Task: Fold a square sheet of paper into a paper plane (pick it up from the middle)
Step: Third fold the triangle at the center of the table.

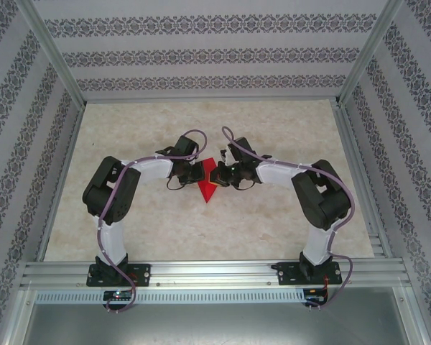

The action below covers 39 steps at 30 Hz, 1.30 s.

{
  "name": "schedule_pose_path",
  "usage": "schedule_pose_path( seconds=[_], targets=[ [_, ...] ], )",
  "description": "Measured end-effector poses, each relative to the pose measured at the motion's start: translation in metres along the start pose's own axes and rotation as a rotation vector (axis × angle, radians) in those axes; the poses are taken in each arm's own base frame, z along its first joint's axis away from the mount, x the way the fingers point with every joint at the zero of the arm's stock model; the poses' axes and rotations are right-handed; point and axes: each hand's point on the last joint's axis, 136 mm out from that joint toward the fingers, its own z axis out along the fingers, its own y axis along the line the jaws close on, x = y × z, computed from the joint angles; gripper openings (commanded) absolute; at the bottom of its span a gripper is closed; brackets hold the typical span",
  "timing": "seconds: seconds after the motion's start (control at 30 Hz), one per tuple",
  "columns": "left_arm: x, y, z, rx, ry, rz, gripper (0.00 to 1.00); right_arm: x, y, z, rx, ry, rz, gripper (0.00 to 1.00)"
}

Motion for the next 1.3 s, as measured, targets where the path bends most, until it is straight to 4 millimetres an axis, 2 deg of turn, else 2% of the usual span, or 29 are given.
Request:
schedule_pose_path(
  seconds=[0.13, 0.4, 0.7, 1.3],
  targets=[
    [-0.002, 0.000, -0.003, -0.001, -0.003, 0.003, 0.11, -0.003, 0.000, 0.008, 0.001, 0.007, -0.003, 0.00],
    [-0.012, 0.006, -0.011, -0.020, -0.036, -0.010, 0.11, -0.001, -0.005, 0.013, 0.012, 0.018, 0.006, 0.00],
    [-0.009, 0.012, -0.003, -0.030, -0.017, -0.018, 0.10, 0.005, -0.016, 0.019, 0.040, 0.047, 0.031, 0.01],
    [-0.009, 0.012, -0.003, -0.029, -0.016, -0.018, 0.10, 0.008, -0.016, 0.026, 0.048, 0.066, 0.028, 0.01]
  ],
)
